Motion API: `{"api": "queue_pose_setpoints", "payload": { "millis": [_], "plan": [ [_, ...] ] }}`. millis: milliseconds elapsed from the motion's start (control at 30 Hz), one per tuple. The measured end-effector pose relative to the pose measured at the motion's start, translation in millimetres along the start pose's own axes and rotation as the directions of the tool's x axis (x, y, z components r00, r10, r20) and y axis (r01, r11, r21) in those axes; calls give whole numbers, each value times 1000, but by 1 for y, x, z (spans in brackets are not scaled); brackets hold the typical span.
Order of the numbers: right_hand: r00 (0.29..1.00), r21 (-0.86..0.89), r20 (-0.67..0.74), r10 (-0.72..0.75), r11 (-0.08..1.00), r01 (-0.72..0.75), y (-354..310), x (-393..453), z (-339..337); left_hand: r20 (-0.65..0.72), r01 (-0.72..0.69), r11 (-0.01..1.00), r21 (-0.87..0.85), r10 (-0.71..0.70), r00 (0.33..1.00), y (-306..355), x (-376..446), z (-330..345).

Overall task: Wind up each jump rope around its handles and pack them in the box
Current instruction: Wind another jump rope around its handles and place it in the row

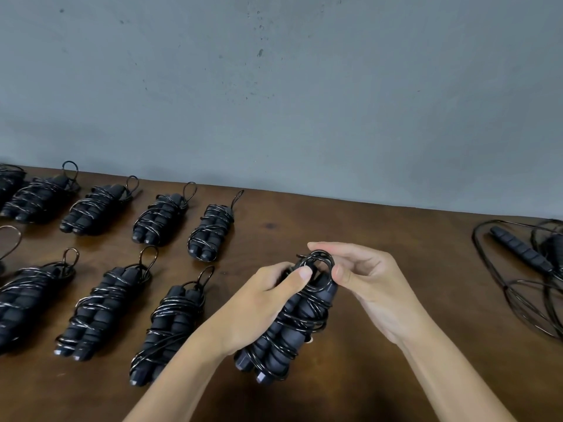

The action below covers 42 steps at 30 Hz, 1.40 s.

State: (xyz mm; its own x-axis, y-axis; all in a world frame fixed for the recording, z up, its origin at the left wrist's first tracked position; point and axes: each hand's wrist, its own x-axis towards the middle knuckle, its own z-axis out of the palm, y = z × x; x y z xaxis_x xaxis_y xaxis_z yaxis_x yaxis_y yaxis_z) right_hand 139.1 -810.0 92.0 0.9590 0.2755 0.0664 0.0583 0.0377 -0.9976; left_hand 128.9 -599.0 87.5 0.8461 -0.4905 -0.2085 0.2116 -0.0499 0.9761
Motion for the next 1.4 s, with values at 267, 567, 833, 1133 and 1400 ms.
{"api": "queue_pose_setpoints", "payload": {
  "millis": [267, 567, 833, 1133, 1400],
  "plan": [
    [994, -164, 108, 22, 986, -4, -5, 8, -5, 78, 9, 997, 74, -15, 997, 2, 1, -16],
    [985, -415, 123, 118, 908, -57, -3, 10, -3, 158, -113, 889, 444, 47, 986, 6, 13, -33],
    [991, -370, 94, 91, 928, -51, 1, 10, 7, 190, -104, 862, 496, 9, 982, 3, 19, -34],
    [998, 5, -61, 33, 999, -32, 7, 18, 8, 106, -50, 884, 465, 1, 994, -13, 20, -34],
    [986, 186, -168, 23, 983, 9, 13, 37, 12, -33, 34, 999, -26, -35, 999, -12, 22, -36]
  ]
}}
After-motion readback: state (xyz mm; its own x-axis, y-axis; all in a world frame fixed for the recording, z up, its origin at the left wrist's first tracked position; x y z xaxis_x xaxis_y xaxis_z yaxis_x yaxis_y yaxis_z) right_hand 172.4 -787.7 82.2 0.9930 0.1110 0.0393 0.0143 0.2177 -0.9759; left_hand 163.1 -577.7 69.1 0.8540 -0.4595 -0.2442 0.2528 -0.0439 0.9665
